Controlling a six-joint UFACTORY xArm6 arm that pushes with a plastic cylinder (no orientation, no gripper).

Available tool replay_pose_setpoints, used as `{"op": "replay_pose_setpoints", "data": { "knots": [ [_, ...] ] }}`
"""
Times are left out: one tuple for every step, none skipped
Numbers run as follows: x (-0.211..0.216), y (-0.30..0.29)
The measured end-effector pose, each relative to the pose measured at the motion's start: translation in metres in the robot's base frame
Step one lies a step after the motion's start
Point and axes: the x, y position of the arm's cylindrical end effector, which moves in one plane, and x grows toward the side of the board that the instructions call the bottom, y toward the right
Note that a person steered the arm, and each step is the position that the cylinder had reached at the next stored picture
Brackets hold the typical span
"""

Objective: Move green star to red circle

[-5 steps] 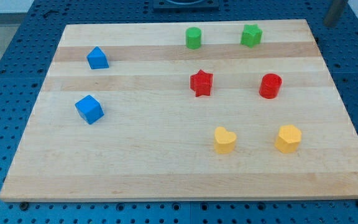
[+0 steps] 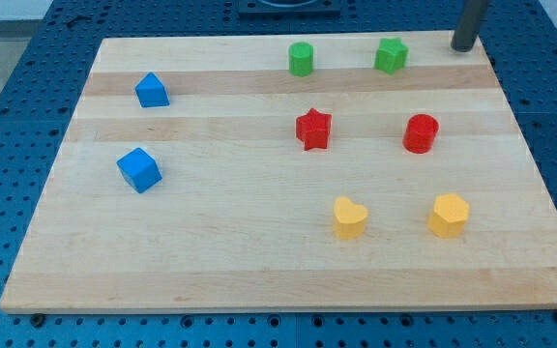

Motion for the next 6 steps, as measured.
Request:
{"op": "replay_pose_setpoints", "data": {
  "knots": [
    [-0.005,-0.009],
    [-0.022,-0.020],
    [-0.026,-0.037],
    [-0.019,-0.062],
    [0.001,-0.084],
    [0.028,-0.085]
  ]
}}
